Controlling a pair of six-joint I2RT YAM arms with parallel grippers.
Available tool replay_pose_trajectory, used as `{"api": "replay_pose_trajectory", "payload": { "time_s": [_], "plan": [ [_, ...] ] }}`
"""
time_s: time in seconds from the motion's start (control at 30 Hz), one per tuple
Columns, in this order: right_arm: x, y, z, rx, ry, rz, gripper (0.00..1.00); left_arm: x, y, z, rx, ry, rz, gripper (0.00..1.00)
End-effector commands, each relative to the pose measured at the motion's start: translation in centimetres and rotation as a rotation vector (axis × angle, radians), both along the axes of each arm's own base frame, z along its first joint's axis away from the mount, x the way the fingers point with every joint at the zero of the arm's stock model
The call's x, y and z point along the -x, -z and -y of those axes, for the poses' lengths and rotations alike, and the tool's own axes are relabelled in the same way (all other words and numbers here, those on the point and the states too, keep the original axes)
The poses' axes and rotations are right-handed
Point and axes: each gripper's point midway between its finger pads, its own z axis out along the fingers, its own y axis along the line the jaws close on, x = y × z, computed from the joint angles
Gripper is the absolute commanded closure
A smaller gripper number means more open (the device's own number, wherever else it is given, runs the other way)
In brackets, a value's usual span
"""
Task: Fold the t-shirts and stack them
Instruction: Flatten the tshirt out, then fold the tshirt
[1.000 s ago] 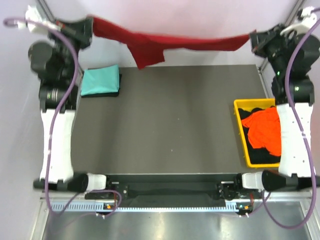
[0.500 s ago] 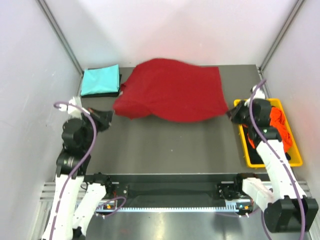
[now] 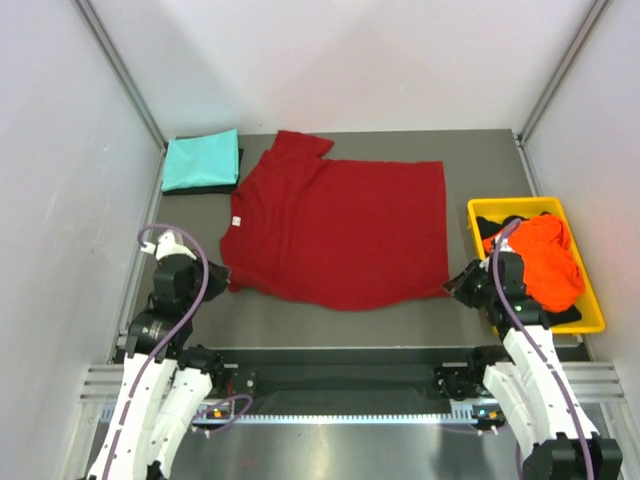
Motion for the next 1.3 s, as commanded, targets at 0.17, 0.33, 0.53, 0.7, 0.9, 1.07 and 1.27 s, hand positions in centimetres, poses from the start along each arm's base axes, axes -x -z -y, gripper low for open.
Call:
{"api": "replay_pose_trajectory", "payload": {
  "time_s": [0.17,0.33,0.53,0.7,0.9,1.07,1.27],
  "plan": [
    [-2.2,-2.6,0.8,0.034,0.037,0.085,1.0,-2.2,0.7,0.6,0.025,-0.009,-0.037,1.0],
    [-4.3,-3.1,1.0,0.061,0.03,0.084,1.0,-4.7,0.7,-0.1,-0.071,-0.007,-0.025,1.0],
    [-8.1,-2.9,2.1,0.146,0.02,0.071,1.0,-9.2,0.3,0.5,-0.145,0.049,-0.07,1.0],
    [-10.8,-2.0,1.8,0.153,-0.026,0.023,1.0,-12.4,1.9,0.2,-0.172,0.053,-0.135,1.0],
    [-13.1,-1.7,2.1,0.174,-0.028,-0.002,1.0,-16.2,2.9,-0.4,-0.135,0.071,-0.165,1.0],
    [-14.2,-1.1,2.1,0.18,-0.037,-0.029,1.0,-18.5,3.6,-0.7,-0.118,0.103,-0.182,1.0],
    [-14.9,-1.1,2.9,0.219,-0.016,-0.041,1.0,-21.1,2.7,-0.4,-0.102,0.139,-0.14,1.0]
  ]
}}
